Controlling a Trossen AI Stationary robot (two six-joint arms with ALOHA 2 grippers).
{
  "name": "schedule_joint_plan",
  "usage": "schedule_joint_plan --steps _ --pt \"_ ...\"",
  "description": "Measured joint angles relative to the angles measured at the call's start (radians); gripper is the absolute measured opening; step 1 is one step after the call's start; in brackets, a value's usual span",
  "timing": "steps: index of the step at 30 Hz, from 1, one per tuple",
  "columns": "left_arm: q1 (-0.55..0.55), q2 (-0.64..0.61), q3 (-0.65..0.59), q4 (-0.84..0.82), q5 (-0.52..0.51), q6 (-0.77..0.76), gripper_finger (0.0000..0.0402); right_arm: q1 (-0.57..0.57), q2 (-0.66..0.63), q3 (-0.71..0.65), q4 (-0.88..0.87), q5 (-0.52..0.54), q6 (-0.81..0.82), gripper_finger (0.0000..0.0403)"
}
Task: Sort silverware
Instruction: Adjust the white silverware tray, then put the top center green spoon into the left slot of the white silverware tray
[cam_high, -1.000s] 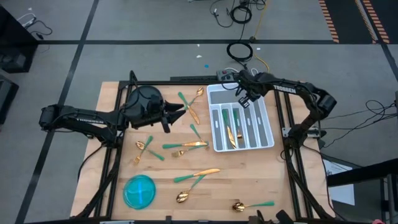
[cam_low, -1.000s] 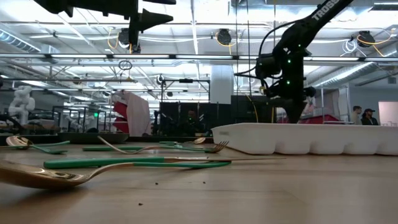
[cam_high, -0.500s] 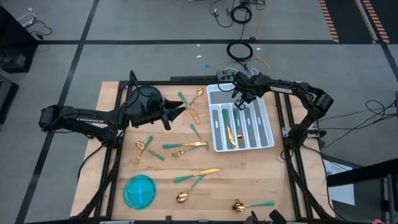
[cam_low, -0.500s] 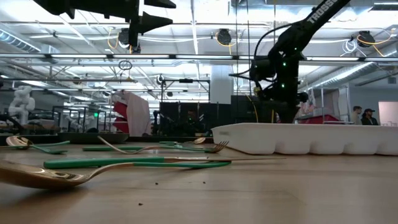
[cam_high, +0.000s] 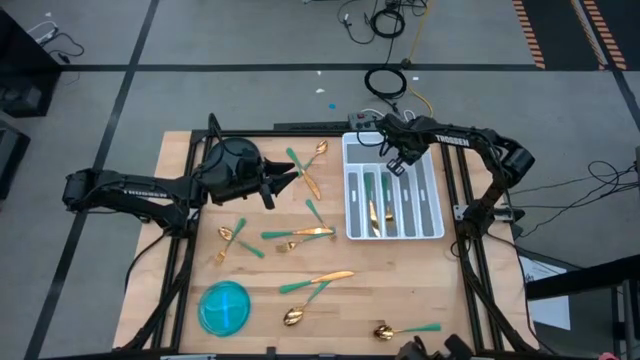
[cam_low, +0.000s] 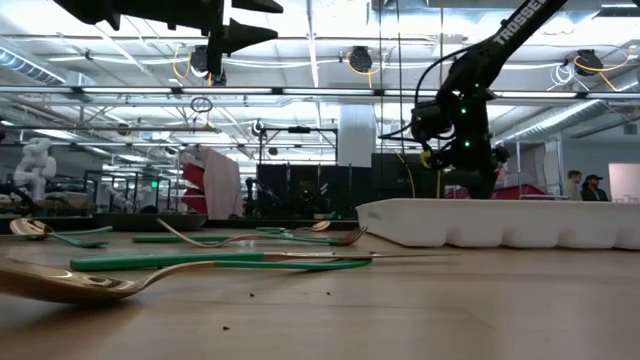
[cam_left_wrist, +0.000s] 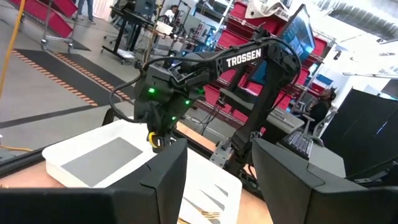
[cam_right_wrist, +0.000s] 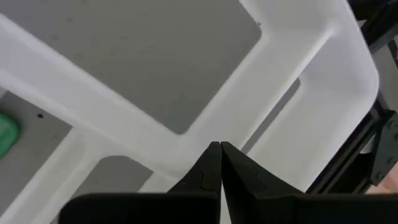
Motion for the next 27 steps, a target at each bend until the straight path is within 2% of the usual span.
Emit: schedule_joint_plan --steps 7,11,16,20,24,27 --pt "0.0 0.0 0.0 0.0 0.0 0.001 0.019 0.006 -0.011 0.0 0.017 -0.026 -0.021 0.0" --pt "0.001 0.0 0.0 0.0 0.0 0.002 0.0189 0.046 -0.088 0.0 0.045 -0.064 -0.021 0.0" --pt "0.032 0.0 0.001 -0.025 0.006 -0.045 0.0189 0.099 -0.248 0.0 0.026 -0.089 0.004 0.0" --pt "0.119 0.0 0.004 -0.173 -0.004 -0.149 0.0189 0.16 -0.42 0.0 -0.015 -0.13 0.077 0.0" --pt "0.203 0.03 0.041 -0.282 -0.008 -0.147 0.0189 0.244 -0.603 0.0 -0.022 -0.143 0.152 0.0" --pt "0.241 0.082 0.073 -0.293 0.032 -0.131 0.0189 0.313 -0.727 0.0 -0.035 -0.143 0.229 0.0"
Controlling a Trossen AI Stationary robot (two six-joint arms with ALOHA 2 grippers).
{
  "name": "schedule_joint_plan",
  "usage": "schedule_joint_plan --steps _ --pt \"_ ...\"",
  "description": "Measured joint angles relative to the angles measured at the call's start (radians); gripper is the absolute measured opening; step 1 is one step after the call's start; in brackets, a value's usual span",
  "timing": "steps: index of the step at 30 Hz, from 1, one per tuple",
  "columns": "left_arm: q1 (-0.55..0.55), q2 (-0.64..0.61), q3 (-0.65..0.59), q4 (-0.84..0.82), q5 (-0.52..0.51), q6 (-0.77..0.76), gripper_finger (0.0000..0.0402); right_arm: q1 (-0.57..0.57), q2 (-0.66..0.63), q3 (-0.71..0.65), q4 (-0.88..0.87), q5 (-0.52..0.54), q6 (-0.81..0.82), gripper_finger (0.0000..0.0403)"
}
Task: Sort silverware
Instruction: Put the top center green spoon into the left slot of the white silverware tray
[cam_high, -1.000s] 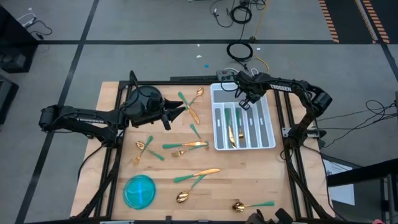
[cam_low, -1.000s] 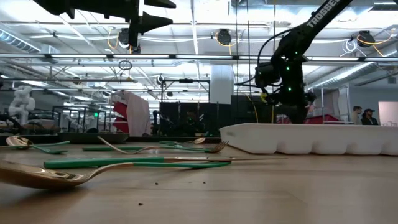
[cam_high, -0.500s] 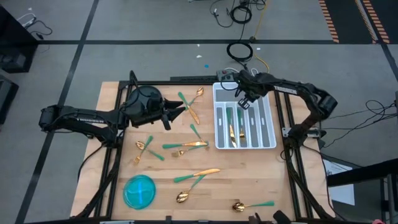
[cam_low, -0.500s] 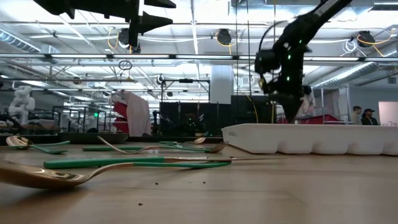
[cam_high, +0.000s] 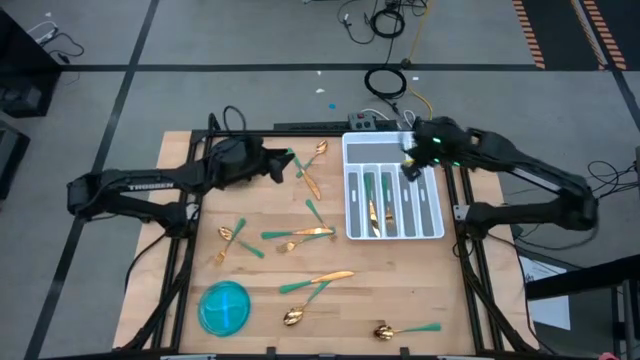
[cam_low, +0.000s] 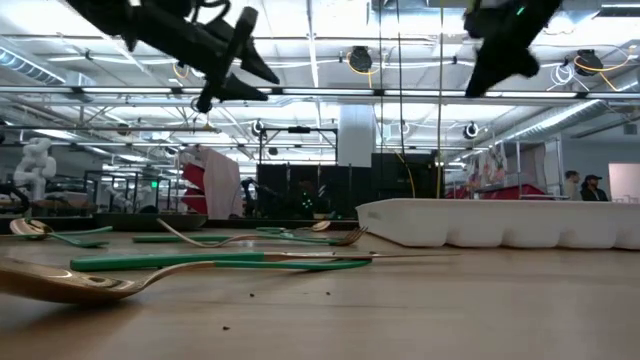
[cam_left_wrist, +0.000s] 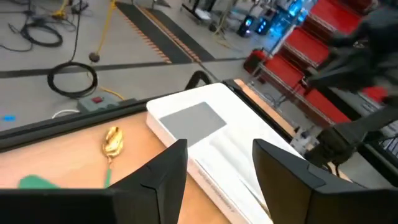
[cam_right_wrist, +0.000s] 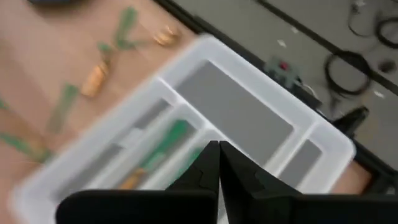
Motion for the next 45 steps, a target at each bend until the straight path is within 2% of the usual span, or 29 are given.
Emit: schedule_joint_plan --steps 4,10,14,19,25,28,35,45 --pt "0.024 0.104 0.078 -0.011 0.077 0.043 0.0189 0.094 -0.109 0.001 -0.06 0.001 0.087 0.0009" --pt "0.073 0.298 0.284 -0.322 0.102 0.164 0.0189 0.22 -0.169 0.001 -0.14 0.001 0.155 0.0043" --pt "0.096 0.445 0.408 -0.437 0.124 0.214 0.0189 0.277 -0.175 0.001 -0.137 0.009 0.182 0.0073" --pt "0.131 0.603 0.532 -0.51 0.117 0.211 0.019 0.318 -0.175 0.001 -0.136 0.013 0.209 0.0106" --pt "0.176 0.761 0.695 -0.703 0.086 0.162 0.019 0.37 -0.175 0.0 -0.135 0.008 0.233 0.0124" --pt "0.195 0.824 0.764 -0.752 0.071 0.168 0.019 0.392 -0.175 0.001 -0.134 0.007 0.245 0.0125" --pt "0.225 0.922 0.885 -0.815 0.109 0.167 0.019 0.427 -0.175 0.0 -0.134 0.006 0.249 0.0125" --pt "0.245 1.008 0.927 -0.898 0.119 0.158 0.019 0.454 -0.175 0.0 -0.127 0.005 0.248 0.0125"
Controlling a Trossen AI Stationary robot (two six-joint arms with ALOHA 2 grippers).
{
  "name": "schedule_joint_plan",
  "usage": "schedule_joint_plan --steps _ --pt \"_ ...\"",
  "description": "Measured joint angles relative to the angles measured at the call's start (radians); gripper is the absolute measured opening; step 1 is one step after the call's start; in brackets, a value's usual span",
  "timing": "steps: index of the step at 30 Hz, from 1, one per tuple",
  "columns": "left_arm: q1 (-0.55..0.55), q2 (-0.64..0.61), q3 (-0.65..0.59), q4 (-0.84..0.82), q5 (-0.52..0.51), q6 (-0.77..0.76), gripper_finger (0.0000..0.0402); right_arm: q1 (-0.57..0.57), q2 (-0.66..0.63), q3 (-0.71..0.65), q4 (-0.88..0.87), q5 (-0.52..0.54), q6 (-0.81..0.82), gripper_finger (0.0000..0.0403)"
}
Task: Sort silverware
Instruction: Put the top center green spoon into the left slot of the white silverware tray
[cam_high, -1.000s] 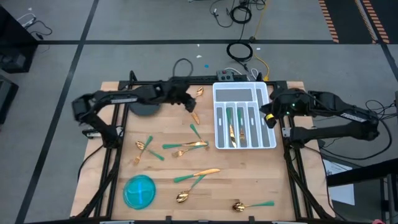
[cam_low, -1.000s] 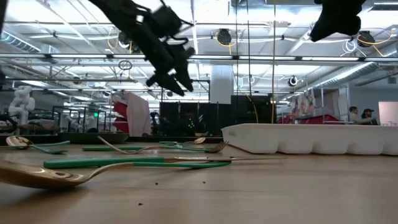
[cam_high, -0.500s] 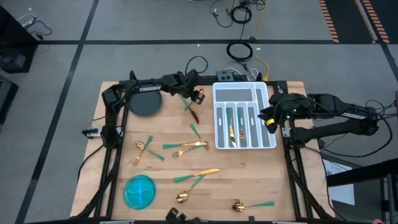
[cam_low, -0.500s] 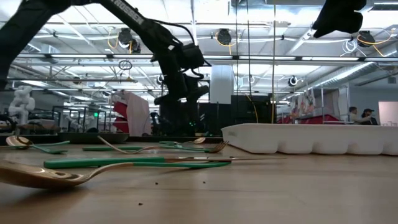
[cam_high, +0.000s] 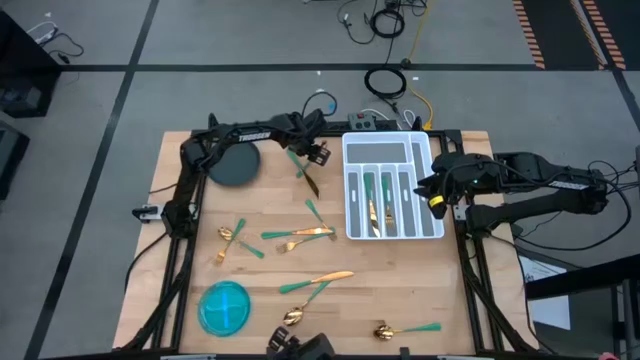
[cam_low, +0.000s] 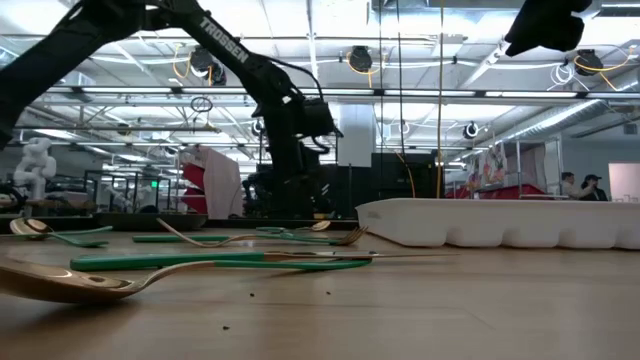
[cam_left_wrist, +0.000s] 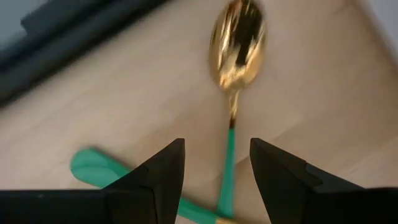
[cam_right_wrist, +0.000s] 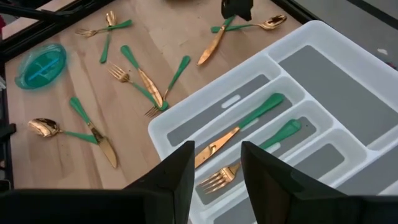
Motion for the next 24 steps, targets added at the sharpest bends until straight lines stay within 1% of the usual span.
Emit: schedule_joint_plan --steps 4,11,13,16,20,23,24 --pt "-0.006 0.029 0.0 0.004 0.011 -0.001 0.019 0.004 0.0 0.0 0.01 0.0 -0.001 0.0125" --pt "-0.026 0.053 0.0 0.061 0.013 -0.001 0.0189 0.003 0.0 0.0 0.02 0.0 -0.007 0.0125" --pt "-0.028 0.053 0.0 0.09 0.016 0.0 0.0182 0.003 0.0 0.0 0.02 0.0 -0.007 0.0125" --pt "-0.023 0.053 0.0 0.097 0.042 -0.001 0.015 0.003 0.0 0.0 0.02 0.0 -0.006 0.0125" --pt "-0.012 0.053 0.0 0.109 0.091 -0.02 0.0077 0.008 0.0 0.0 0.028 0.0 -0.005 0.0125" --pt "-0.004 0.053 0.0 0.104 0.092 -0.019 0.0022 0.02 0.0 0.0 0.044 0.0 -0.005 0.0125" --pt "-0.002 0.053 0.0 0.102 0.093 -0.019 0.0012 0.025 0.0 0.0 0.05 -0.001 -0.005 0.0125"
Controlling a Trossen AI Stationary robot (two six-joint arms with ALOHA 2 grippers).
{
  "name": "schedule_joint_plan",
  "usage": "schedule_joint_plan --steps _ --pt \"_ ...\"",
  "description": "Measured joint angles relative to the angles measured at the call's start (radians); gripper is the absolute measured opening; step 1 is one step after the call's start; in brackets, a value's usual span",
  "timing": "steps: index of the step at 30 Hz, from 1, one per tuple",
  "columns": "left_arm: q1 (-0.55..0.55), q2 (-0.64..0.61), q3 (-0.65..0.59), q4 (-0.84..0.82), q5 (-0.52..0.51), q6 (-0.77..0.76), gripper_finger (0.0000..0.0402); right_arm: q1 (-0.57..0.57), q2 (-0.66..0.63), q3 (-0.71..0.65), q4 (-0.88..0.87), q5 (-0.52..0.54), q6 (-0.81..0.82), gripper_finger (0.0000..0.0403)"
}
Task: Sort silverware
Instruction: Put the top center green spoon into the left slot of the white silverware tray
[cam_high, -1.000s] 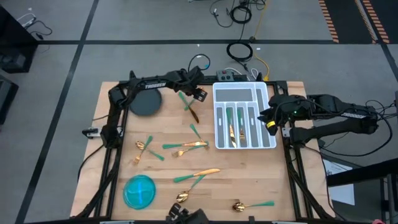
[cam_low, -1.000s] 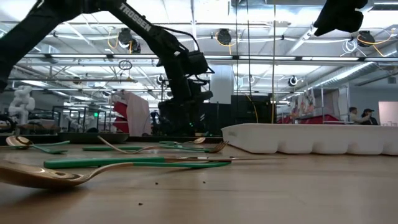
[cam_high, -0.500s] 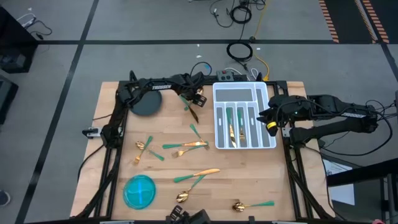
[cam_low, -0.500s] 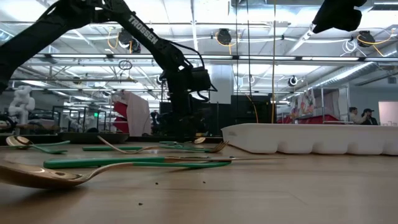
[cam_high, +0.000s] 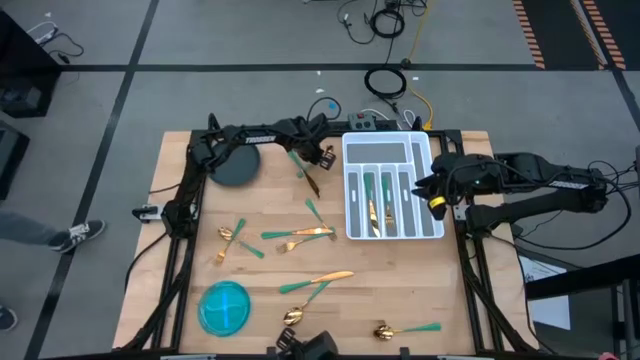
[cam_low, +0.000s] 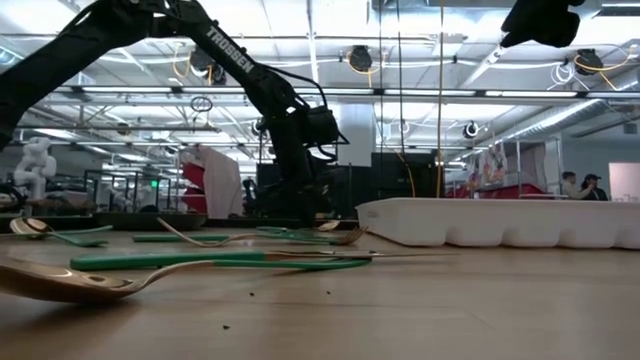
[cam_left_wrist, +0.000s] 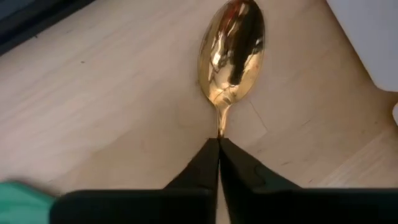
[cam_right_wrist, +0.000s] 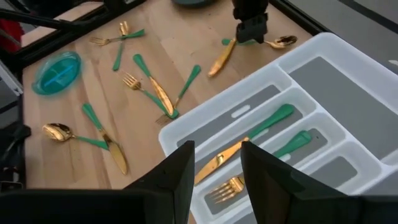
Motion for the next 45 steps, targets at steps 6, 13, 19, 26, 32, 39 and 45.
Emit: schedule_joint_plan --steps 6,13,19,26,32,39,45 --pt "0.002 0.003 0.0 -0.002 0.001 0.015 0.0004 0.019 0.0 0.0 0.007 0.0 0.003 0.0125" --pt "-0.011 -0.012 -0.001 -0.045 -0.028 0.022 0.0002 0.019 0.0 0.0 0.007 0.001 0.005 0.0125" --pt "-0.012 -0.059 0.005 -0.048 -0.045 0.032 0.0001 0.019 0.0 0.0 0.006 0.001 0.003 0.0125" --pt "-0.023 -0.112 0.008 -0.035 -0.064 0.056 0.0001 0.019 -0.001 0.0 0.004 0.004 -0.01 0.0125" --pt "-0.023 -0.125 0.008 -0.027 -0.065 0.073 0.0001 0.019 -0.001 0.0 0.0 0.005 -0.033 0.0125" --pt "-0.02 -0.115 0.008 0.024 -0.061 0.065 0.0057 0.019 -0.001 0.0 -0.001 0.003 -0.03 0.0125" --pt "-0.019 -0.111 0.009 0.042 -0.054 0.08 0.012 0.019 -0.001 0.0 -0.001 0.0 -0.026 0.0125"
